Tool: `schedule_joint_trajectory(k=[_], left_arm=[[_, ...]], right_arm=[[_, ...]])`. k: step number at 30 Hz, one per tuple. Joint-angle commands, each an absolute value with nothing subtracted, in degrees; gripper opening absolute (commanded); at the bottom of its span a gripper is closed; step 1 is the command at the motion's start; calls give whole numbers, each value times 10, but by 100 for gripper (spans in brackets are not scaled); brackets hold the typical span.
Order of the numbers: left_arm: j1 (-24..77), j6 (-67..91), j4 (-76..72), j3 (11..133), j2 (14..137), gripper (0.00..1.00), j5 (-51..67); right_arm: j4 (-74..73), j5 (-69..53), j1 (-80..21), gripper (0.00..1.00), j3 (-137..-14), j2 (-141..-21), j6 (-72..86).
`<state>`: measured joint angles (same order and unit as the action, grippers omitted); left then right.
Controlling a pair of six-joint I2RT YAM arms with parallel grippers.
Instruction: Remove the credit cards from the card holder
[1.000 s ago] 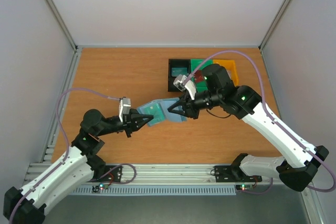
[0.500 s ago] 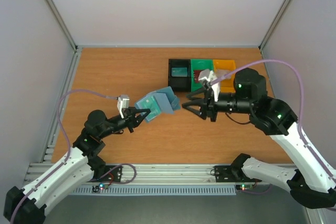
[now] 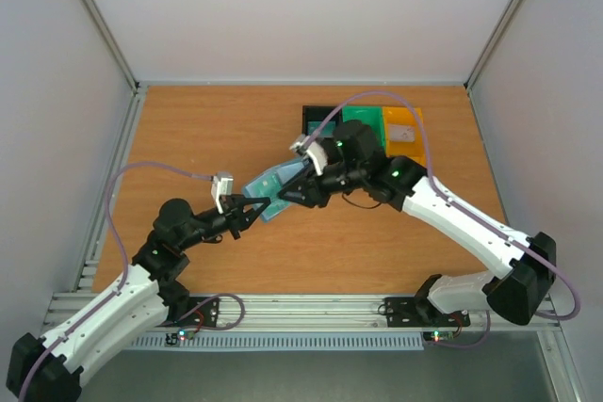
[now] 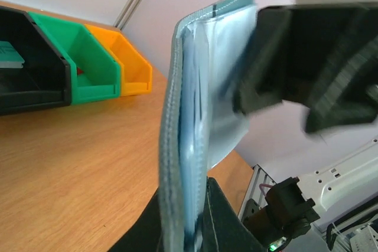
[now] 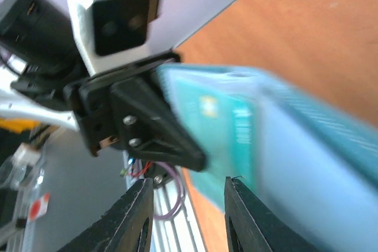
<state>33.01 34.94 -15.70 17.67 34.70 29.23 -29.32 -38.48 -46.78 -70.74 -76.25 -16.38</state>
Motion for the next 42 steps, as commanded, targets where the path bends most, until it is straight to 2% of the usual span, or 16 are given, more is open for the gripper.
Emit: schedule_joint_trajectory(k=[1, 9, 15, 21, 25, 32, 42], left_arm=[[329, 354, -232, 170, 340, 0, 310], [332, 330, -265, 177, 350, 0, 361], [336, 321, -274, 178, 355, 0, 369], [336, 313, -275, 178, 353, 0, 374], [336, 310, -272, 178, 350, 0, 377], [336, 298, -274, 181, 344, 0, 388], [337, 290, -277, 184, 343, 0, 395]], right_arm=[[-240, -427, -405, 34, -675, -734, -123], [-238, -484, -404, 31, -687, -772, -150], [-218, -537, -408, 23, -694, -797, -142], [-221, -563, -424, 23, -695, -802, -155], [-246, -543, -426, 30, -695, -788, -179], [-332, -401, -397, 33, -716, -767, -199], [-353, -397, -410, 35, -730, -785, -208]])
